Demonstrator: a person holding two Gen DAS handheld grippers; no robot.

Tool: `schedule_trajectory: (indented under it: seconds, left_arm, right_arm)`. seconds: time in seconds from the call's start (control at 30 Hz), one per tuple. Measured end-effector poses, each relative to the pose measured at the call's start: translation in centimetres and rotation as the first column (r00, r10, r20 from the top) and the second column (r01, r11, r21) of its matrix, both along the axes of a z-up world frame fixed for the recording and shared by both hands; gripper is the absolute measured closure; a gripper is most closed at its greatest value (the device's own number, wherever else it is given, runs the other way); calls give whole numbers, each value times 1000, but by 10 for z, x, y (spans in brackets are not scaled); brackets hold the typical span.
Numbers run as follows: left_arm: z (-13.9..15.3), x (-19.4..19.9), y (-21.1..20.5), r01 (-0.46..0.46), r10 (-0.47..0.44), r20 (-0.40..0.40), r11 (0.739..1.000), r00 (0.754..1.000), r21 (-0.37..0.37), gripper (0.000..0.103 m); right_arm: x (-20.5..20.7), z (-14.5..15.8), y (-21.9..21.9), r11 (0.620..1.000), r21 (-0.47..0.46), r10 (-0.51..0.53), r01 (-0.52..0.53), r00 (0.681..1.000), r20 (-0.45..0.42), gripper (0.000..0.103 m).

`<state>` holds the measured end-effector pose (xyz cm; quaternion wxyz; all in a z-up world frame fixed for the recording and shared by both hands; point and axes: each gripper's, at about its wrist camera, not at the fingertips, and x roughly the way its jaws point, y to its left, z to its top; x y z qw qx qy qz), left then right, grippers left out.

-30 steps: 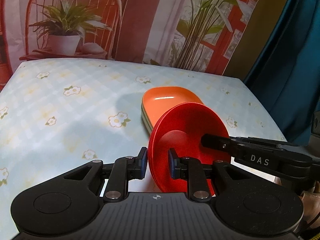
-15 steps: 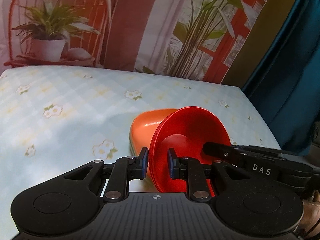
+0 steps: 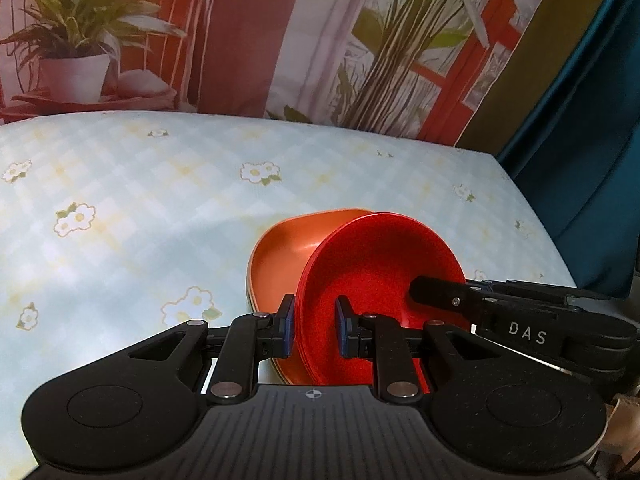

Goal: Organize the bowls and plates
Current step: 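Carry the red bowls with both tools and lower them into the orange dish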

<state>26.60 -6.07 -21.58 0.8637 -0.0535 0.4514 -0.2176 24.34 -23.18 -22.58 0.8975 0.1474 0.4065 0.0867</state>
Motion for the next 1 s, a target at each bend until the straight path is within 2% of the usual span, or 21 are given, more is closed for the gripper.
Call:
schedule_trajectory:
  seconds: [0.3,0.47,0.67,1.0]
  left_arm:
    - [-8,5,-5,8,-8,-16,1000,1000,13,82]
    - [-9,4,-4,13,-13,-5,1000,1000,-3,82]
    - [-8,1,-3,24,-24,17,999,1000,27,82]
    - [-2,-4,8,22,-23,50,1000,998,21,84]
  right_arm:
    - [7,-13,-1,1000,-12,2,-2,1000,-26,97]
    - [7,-15,-2,1000,-29,8,-9,1000,-27,97]
    - [8,-17,-1,999,-46,10,-11,1000,-30,96]
    - [8,-17,1,998,-63,9,-11,1000,-28,96]
